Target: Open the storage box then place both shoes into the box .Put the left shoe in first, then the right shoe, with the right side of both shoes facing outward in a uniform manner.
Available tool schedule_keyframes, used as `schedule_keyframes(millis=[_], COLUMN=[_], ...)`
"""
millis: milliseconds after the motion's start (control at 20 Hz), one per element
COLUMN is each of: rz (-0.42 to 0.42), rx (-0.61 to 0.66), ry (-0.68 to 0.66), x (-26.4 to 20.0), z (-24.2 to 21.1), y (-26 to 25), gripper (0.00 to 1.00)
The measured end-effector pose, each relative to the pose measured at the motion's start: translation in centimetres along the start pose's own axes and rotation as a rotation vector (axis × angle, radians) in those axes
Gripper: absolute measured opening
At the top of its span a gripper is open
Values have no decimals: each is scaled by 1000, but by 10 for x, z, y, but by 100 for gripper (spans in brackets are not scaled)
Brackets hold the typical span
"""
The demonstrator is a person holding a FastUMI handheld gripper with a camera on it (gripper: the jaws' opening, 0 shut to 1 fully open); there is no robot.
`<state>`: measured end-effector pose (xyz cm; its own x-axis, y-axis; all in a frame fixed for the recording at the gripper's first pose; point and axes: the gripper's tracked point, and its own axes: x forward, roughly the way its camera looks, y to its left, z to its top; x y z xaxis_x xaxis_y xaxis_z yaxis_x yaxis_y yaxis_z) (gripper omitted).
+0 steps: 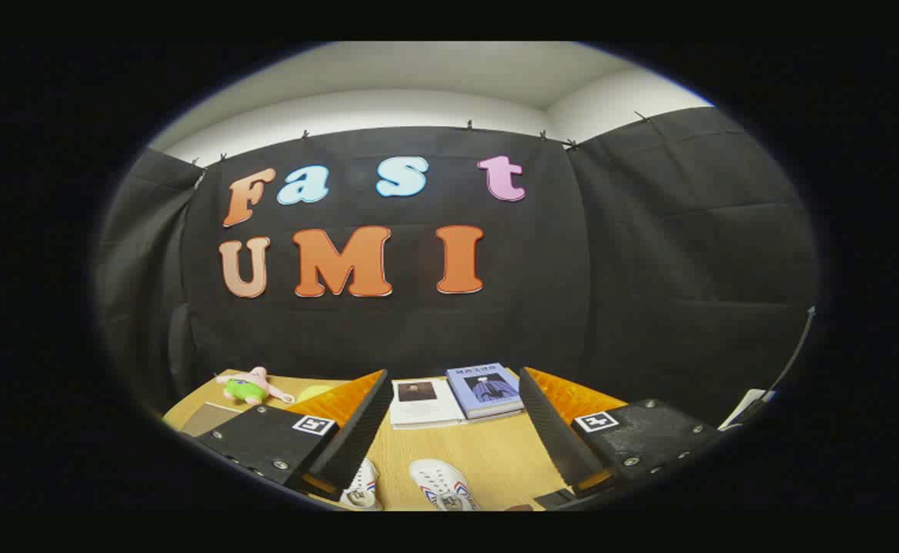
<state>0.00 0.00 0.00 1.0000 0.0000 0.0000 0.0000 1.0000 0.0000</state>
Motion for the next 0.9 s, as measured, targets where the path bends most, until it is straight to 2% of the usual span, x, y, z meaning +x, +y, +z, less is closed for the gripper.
schedule_keyframes(millis=[300,500,900], rz=[44,58,19], rx=[6,13,60], ry=[21,31,36], x=[2,1,-7], z=[-9,-12,-18], y=[9,-5,-45], gripper=[97,98,98])
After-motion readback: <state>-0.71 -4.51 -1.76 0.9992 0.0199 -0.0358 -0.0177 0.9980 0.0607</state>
